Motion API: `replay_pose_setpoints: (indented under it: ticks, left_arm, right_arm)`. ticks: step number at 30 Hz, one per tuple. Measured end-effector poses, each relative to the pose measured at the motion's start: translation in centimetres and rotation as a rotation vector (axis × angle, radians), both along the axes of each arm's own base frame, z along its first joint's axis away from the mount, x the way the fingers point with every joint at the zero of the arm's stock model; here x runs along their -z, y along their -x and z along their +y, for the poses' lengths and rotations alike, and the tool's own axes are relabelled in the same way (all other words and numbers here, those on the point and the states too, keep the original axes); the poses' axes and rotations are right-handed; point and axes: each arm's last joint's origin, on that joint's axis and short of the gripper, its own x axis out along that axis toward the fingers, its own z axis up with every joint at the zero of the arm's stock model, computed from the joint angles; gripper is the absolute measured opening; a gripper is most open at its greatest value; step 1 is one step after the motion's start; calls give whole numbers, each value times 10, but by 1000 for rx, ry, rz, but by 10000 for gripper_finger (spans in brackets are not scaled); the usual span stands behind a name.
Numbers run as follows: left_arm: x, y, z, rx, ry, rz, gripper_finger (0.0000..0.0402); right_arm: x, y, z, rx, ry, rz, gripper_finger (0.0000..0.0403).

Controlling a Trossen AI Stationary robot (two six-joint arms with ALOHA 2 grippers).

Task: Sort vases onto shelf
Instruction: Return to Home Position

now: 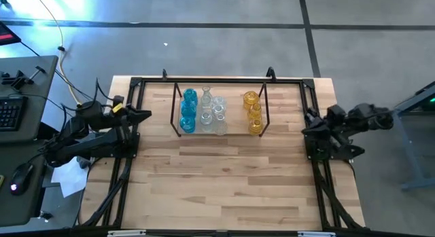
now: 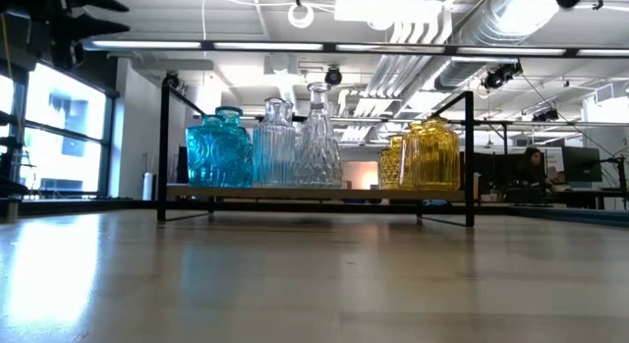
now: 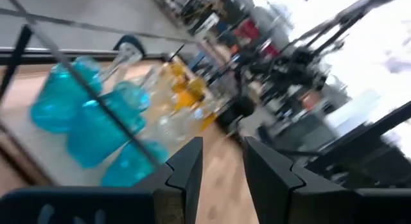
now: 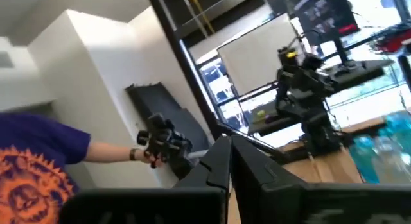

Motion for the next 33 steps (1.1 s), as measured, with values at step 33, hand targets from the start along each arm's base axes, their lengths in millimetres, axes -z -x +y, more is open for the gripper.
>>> replay_pose_setpoints:
  ticks: [33]
  left_arm:
    - [35, -2, -2, 142, -118, 309, 101]
  right_arm:
    - [141, -46, 6, 210, 114, 237, 0]
